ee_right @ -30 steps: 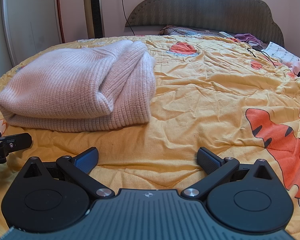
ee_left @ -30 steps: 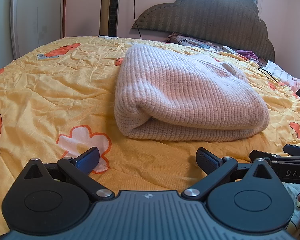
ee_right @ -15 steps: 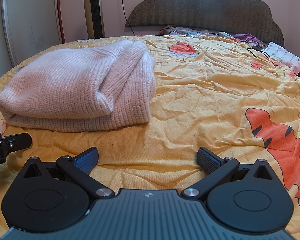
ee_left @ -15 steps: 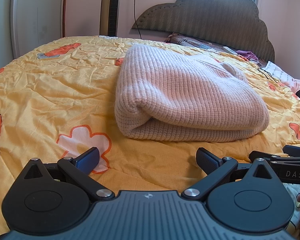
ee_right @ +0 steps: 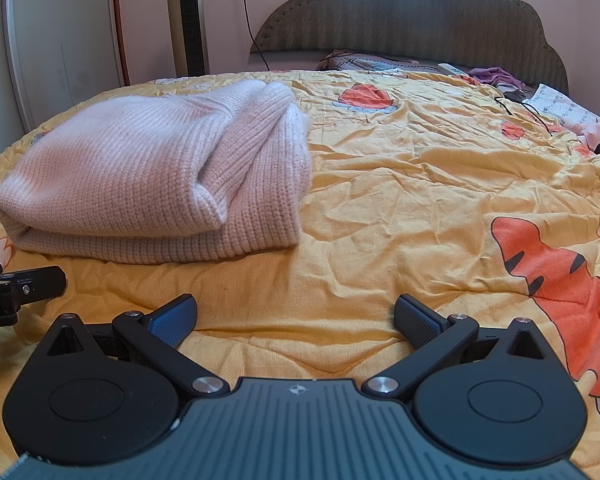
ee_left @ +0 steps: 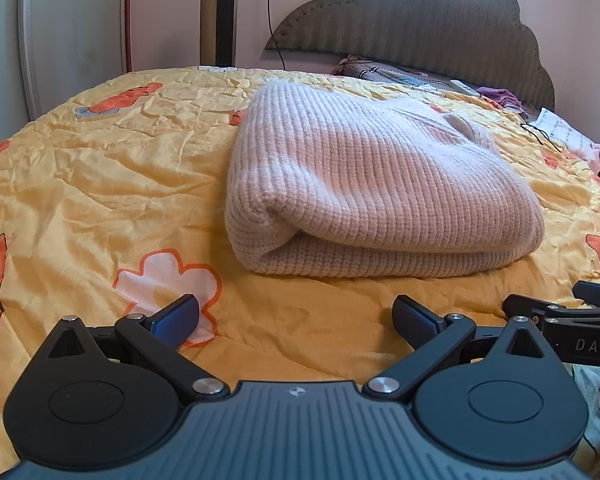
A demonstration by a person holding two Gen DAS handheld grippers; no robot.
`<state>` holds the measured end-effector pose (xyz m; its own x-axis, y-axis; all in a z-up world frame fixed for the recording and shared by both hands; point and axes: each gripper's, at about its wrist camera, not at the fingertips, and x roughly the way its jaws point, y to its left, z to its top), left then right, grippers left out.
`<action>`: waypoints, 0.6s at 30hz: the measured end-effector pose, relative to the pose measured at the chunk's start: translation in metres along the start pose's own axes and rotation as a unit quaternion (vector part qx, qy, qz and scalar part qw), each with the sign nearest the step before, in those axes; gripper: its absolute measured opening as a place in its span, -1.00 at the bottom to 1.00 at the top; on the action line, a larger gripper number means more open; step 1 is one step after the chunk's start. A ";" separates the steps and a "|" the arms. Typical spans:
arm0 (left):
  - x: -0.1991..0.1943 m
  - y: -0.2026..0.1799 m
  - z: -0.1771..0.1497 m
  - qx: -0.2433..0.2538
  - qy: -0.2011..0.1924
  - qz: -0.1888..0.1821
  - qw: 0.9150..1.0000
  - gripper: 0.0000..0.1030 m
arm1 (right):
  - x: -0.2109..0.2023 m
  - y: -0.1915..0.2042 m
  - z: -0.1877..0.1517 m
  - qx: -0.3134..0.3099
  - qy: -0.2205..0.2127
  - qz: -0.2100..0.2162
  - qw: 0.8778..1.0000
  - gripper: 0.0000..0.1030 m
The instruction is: Fold small clothes
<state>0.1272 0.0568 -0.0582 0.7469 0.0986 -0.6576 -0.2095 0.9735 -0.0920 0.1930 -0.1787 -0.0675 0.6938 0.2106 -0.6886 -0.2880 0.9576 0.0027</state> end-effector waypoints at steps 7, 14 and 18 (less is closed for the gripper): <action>-0.005 0.006 -0.002 -0.019 -0.002 -0.020 1.000 1.00 | 0.000 0.000 0.000 0.000 0.000 0.000 1.000 0.99; -0.002 -0.002 -0.002 0.005 0.005 -0.004 1.000 1.00 | 0.000 0.000 0.000 0.000 0.000 0.000 1.000 0.99; -0.003 -0.001 -0.001 -0.001 0.006 -0.008 1.000 1.00 | 0.000 -0.001 0.000 0.000 0.000 0.000 1.000 0.99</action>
<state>0.1248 0.0559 -0.0568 0.7424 0.0811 -0.6650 -0.1989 0.9746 -0.1032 0.1932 -0.1795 -0.0677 0.6933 0.2112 -0.6890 -0.2886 0.9574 0.0031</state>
